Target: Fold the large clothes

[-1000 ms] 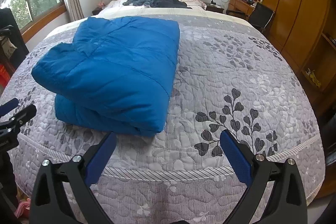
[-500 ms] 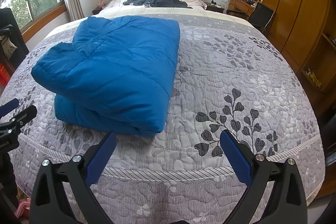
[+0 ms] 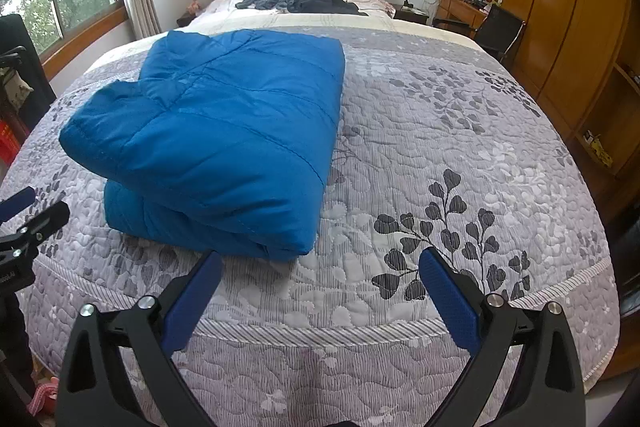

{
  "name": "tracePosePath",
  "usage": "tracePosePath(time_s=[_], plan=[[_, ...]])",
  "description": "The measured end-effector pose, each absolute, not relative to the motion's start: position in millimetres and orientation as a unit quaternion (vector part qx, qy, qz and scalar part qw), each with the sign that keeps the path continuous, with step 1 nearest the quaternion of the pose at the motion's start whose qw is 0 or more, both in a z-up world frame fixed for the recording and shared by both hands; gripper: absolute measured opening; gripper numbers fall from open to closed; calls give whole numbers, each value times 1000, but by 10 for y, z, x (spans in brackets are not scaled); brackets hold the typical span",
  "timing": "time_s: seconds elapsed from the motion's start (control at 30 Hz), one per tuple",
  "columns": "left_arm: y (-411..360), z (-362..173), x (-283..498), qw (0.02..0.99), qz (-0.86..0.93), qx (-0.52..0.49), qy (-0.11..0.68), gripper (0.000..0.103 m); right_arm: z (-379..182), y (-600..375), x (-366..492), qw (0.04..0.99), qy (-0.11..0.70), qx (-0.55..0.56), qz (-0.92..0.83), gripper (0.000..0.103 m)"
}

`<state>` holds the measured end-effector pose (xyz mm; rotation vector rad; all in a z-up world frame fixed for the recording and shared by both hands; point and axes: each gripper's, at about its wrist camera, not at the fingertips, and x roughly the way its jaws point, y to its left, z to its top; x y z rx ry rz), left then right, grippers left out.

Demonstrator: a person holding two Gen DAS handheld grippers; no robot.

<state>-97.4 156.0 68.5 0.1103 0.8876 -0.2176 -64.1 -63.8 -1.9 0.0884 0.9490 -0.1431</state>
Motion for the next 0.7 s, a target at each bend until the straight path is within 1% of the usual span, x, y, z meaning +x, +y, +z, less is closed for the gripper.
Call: tracePosePath(time_s=[0.7], plan=[[1526,711,-983,895,-110,53,429,100,-50,-673,-580,884,462,47,-57,99]])
